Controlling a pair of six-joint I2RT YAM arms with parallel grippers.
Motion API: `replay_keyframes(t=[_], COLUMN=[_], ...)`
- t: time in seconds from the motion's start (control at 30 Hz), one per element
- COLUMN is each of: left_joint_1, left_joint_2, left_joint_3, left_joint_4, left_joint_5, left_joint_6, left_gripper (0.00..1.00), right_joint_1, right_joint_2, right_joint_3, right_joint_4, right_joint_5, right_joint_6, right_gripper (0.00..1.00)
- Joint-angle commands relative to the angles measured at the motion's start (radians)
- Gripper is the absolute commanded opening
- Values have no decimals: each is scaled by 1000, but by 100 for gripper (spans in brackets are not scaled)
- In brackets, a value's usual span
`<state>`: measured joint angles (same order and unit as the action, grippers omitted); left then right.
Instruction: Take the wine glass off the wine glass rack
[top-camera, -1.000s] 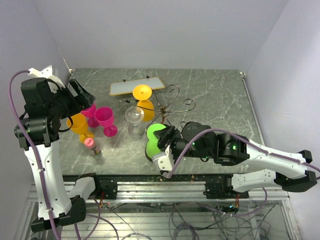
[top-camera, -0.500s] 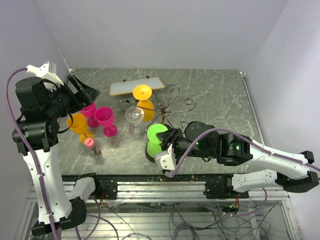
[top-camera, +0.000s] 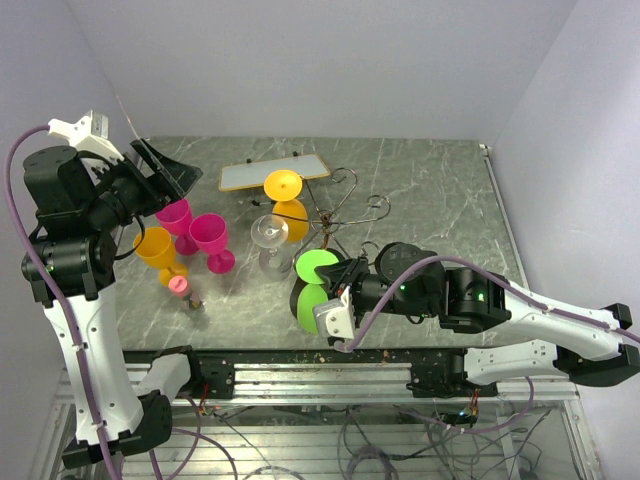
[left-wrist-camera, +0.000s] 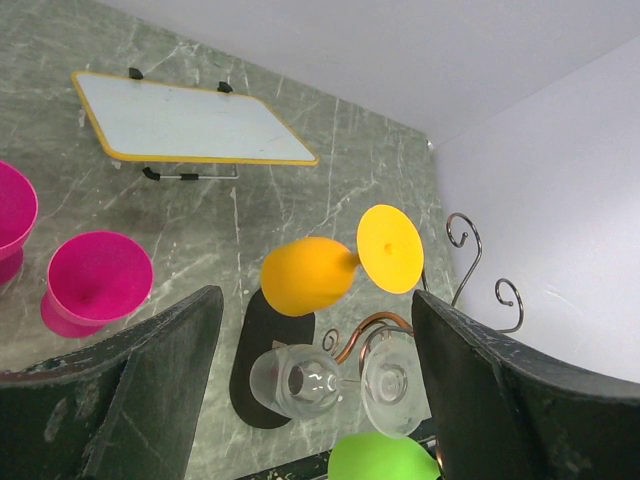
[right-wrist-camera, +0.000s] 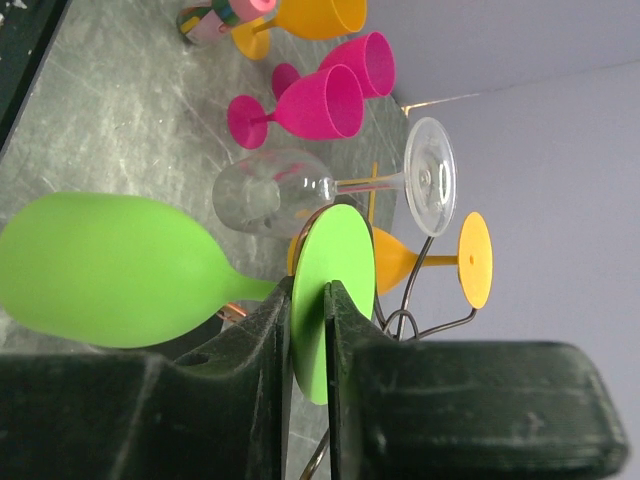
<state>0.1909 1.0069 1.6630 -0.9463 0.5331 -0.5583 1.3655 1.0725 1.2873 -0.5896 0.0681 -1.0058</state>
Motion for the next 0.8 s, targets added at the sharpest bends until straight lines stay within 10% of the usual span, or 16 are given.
replay_keyframes(t=[0.0,0.33,0.6,0.77], left_joint_1=[7,7,7,7], left_joint_2=[-12,-29,-38,-39], left_joint_3=[-7,-32,-14,-17], left_joint_4=[47,78,49,51], left_joint_5=[50,75,69,71], left_joint_6=[-14,-23,-11,-13], left_gripper=[87,87,87,87], right_joint_1=[4,4,4,3], right_joint_2=[6,13,-5,4], right_joint_3=[18,63,48,61], right_joint_4=[24,-1,-27,-42], right_joint_5=[32,-3,-22,-23], right_joint_6=[46,21,20,21], right_gripper=[4,2,34,33])
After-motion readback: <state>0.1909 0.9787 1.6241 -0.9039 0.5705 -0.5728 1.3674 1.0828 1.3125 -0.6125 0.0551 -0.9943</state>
